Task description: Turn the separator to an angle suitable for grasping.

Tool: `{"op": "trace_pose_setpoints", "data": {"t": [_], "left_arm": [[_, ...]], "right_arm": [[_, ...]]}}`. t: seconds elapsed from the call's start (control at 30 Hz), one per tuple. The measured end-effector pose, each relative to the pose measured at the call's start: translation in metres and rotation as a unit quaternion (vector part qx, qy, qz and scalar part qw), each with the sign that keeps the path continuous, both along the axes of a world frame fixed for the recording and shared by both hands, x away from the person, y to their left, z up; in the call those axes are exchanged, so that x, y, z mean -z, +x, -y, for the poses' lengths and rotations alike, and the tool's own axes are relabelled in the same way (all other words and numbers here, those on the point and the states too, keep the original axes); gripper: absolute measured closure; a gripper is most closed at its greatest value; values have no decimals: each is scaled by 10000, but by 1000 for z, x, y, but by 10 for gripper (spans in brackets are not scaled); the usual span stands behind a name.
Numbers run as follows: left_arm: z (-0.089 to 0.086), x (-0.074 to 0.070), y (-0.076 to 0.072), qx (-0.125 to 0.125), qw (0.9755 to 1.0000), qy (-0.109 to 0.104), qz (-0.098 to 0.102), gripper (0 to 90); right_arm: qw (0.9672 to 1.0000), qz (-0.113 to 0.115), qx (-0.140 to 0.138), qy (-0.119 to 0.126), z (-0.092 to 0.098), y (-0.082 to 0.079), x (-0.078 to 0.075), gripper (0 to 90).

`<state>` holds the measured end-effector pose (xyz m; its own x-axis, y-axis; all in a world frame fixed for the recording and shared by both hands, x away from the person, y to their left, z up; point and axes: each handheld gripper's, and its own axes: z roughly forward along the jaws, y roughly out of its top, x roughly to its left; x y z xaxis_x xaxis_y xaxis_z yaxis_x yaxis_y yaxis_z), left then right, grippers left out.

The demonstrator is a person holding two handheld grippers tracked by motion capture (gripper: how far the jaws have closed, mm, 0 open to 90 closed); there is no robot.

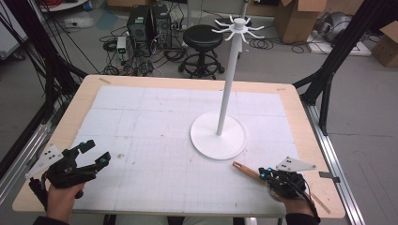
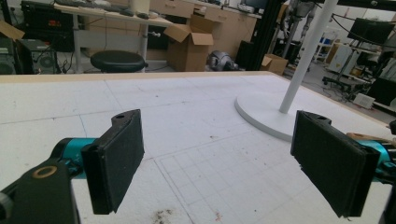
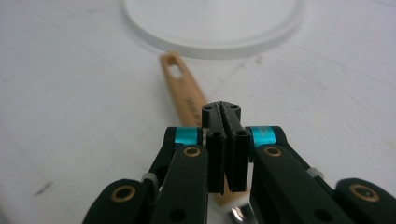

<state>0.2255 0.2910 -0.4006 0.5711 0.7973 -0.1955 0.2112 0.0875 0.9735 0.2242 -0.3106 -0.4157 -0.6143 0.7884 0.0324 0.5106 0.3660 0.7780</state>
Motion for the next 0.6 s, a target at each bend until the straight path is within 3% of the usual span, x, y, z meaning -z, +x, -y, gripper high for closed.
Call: {"op": "trace_pose_setpoints", "data": {"t": [0.07,0.17,0.23,0.27,0.3,0.43,0.53,0.6], "left_arm": [[0,0,0,9,10000,16,-5,177],[1,0,0,25,10000,41,-7,177],[2,0,0,11,10000,30,-5,176],[2,0,0,12,10000,34,-6,177],[1,0,0,20,10000,42,-6,177],[1,0,0,2,10000,12,-9,177],[1,0,1,29,10000,41,-8,177],[2,0,0,30,10000,41,-3,177]], "right_arm": [[9999,15,-125,47,-1,0,0,884],[9971,-44,-756,73,-16,0,3,888],[9946,-185,-1002,-200,-31,4,8,888],[9943,-212,-998,-314,-35,6,10,888],[9937,-302,-909,-581,-42,11,13,888],[9937,-345,-692,-807,-40,16,17,888],[9953,-349,-434,-797,-31,16,17,889],[9970,-310,-321,-632,-26,15,15,889]]}}
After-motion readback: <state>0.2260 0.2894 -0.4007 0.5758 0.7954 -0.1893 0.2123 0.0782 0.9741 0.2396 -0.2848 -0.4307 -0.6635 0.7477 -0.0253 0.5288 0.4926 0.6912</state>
